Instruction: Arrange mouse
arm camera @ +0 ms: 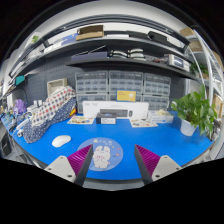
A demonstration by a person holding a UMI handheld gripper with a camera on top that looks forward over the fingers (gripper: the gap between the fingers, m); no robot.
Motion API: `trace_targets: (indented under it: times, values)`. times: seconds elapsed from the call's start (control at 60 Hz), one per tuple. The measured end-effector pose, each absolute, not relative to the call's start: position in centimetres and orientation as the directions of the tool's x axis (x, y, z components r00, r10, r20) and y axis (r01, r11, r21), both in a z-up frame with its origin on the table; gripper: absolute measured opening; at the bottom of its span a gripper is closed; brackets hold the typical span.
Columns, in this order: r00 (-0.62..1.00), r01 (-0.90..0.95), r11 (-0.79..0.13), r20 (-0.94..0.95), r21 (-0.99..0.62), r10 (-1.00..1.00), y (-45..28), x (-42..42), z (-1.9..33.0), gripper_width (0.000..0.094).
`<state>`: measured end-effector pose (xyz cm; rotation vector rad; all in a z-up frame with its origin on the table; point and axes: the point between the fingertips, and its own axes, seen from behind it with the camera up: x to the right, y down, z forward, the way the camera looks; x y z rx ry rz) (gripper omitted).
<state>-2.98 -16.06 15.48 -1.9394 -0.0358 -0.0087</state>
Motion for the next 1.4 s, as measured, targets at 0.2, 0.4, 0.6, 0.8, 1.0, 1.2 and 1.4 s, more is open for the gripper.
trace_targets:
  times: [0.2, 0.4, 0.6, 0.8, 1.0, 1.2, 1.4]
  values:
    - [0.998, 0.019, -0.446, -0.012, -0.895, 0.067, -17.3, -9.3, 9.4, 0.0844]
    - [0.986, 0.052, -0.523, -0.040, -0.851, 0.163, -16.2, -19.6, 4.0, 0.0837]
    - [0.975, 0.087, -0.550, -0.042, -0.831, 0.218, -12.2, -28.1, 1.3, 0.0842]
    - [0.983, 0.060, -0.580, -0.052, -0.812, 0.174, -6.3, -32.5, -0.1, 0.0845]
    - [0.992, 0.055, -0.602, -0.027, -0.796, 0.126, -0.9, -33.9, -0.9, 0.0835]
    - [0.993, 0.059, -0.610, -0.017, -0.790, 0.118, 3.5, -35.2, -1.1, 0.0830]
    - [0.993, 0.077, -0.636, -0.001, -0.768, 0.122, 5.7, -35.8, -1.3, 0.0751]
